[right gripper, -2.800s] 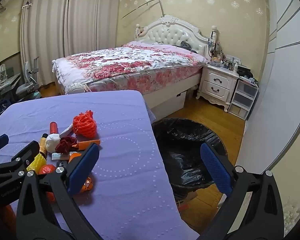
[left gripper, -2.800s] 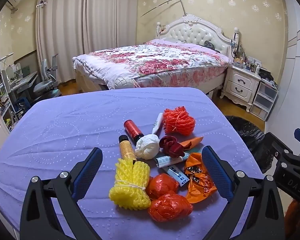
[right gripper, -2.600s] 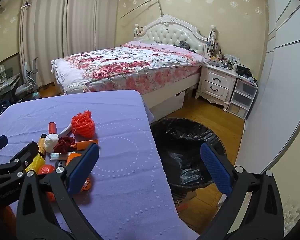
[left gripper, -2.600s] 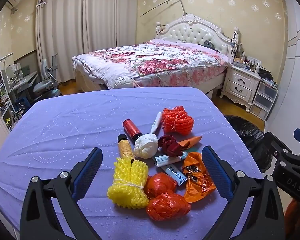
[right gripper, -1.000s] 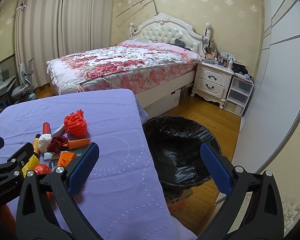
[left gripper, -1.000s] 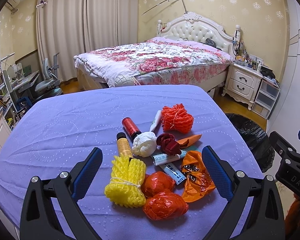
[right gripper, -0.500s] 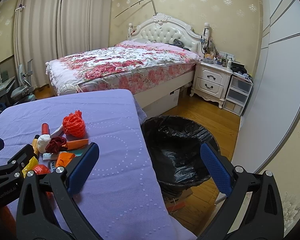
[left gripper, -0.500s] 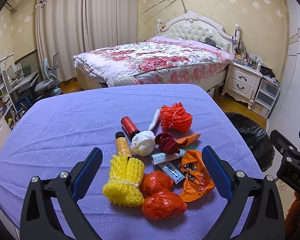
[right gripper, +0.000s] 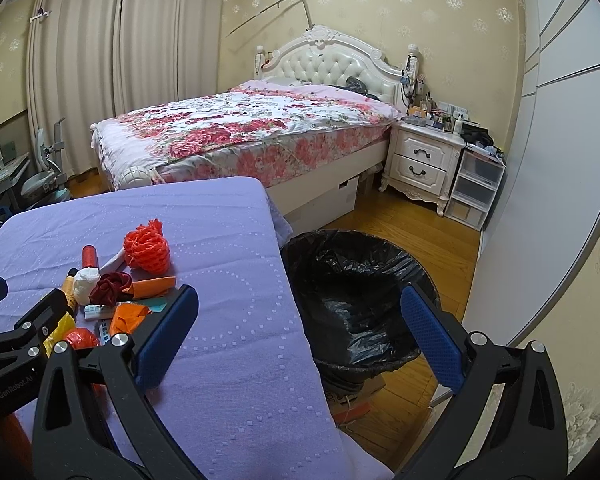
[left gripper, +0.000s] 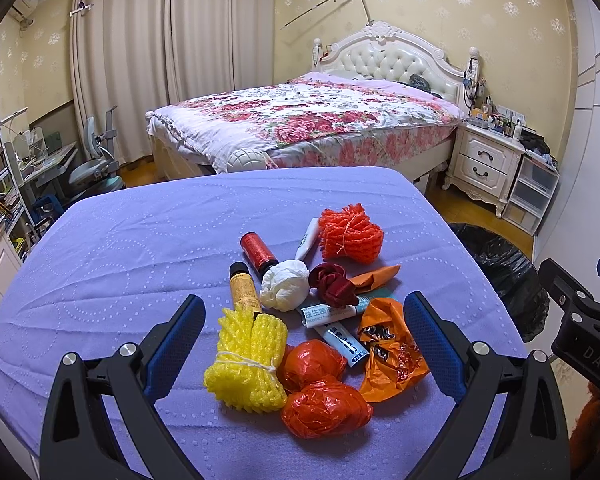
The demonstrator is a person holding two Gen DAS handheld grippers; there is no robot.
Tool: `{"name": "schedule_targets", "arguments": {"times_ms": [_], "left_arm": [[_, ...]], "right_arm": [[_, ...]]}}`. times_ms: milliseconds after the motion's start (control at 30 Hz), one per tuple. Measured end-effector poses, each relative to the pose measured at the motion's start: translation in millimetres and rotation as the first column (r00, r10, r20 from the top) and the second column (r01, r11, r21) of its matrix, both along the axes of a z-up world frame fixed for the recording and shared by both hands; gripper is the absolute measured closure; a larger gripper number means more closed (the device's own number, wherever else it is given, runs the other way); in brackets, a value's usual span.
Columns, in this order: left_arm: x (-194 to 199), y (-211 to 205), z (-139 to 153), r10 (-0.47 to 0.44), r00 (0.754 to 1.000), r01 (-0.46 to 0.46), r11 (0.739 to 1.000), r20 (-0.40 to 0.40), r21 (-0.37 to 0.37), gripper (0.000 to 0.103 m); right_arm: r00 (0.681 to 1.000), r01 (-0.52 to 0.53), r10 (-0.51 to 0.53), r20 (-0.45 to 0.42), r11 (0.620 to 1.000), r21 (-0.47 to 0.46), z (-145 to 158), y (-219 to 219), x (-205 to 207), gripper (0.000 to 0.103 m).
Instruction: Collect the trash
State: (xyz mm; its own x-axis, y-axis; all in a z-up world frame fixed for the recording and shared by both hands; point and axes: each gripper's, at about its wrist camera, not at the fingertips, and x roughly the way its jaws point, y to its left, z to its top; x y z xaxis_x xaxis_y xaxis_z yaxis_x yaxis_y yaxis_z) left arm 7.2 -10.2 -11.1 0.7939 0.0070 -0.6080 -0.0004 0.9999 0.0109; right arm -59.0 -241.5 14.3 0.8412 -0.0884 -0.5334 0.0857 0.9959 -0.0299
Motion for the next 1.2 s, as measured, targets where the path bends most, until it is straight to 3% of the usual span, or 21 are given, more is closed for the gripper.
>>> {"name": "schedule_targets", "arguments": {"times_ms": [767, 1133, 1200], "left_arm": [[-6, 20, -8, 0.003, 1.000, -0.002, 1.000, -0.019, 0.011, 0.008], [-24, 62, -13, 0.045, 0.998, -0.043, 0.997, -0.040, 0.057, 0.008], [-26, 70, -12, 0.056, 0.998, -0.053, 0.997, -0.040, 0.054, 0.008]], "right_arm": [[1.000, -0.018, 0.019, -0.019, 1.000, 0.013, -7, -7, -2, 0.004], [0.985, -0.151, 0.154, -0.077, 0.987, 0.046, -16, 51, 0, 0.013], [0.978, -0.187, 0.190, -0.091, 0.981, 0.045, -19, 63, -1, 0.019]]}}
